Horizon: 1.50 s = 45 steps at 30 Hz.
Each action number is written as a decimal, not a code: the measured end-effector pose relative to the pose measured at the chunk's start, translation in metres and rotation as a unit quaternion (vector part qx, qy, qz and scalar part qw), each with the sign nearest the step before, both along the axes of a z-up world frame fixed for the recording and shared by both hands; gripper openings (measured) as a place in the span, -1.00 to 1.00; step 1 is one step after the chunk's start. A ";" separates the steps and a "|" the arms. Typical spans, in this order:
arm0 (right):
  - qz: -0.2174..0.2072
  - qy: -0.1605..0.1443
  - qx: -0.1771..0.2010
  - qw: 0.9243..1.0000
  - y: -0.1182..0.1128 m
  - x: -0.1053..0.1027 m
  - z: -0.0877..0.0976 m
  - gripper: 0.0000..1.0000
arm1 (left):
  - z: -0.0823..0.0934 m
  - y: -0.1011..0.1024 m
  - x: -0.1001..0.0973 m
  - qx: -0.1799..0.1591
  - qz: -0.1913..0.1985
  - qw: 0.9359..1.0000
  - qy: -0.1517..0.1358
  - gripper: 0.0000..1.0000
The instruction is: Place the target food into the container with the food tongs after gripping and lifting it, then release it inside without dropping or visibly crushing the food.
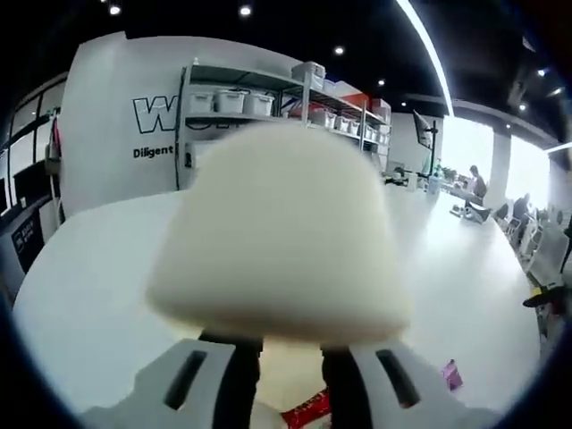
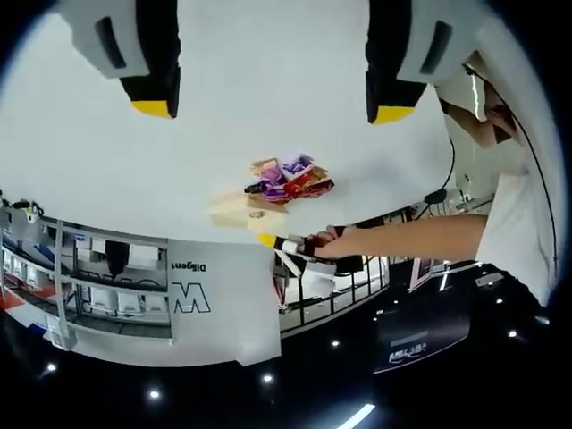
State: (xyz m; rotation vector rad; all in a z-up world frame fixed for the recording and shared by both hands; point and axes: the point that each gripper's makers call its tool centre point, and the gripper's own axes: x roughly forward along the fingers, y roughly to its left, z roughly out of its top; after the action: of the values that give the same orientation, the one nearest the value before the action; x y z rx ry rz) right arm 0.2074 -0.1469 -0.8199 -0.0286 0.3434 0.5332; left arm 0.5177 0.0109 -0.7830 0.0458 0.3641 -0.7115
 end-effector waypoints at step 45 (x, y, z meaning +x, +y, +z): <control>0.026 -0.018 0.011 0.999 0.026 -0.033 0.004 0.63 | -0.033 0.031 -0.121 0.022 -0.014 1.000 0.011 -0.54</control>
State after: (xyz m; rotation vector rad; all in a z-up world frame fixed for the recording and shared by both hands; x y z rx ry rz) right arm 0.1744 -0.1210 -0.8164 -0.0252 0.3018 0.5876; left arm 0.3967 0.0419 -0.8163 0.0852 0.4006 -0.7318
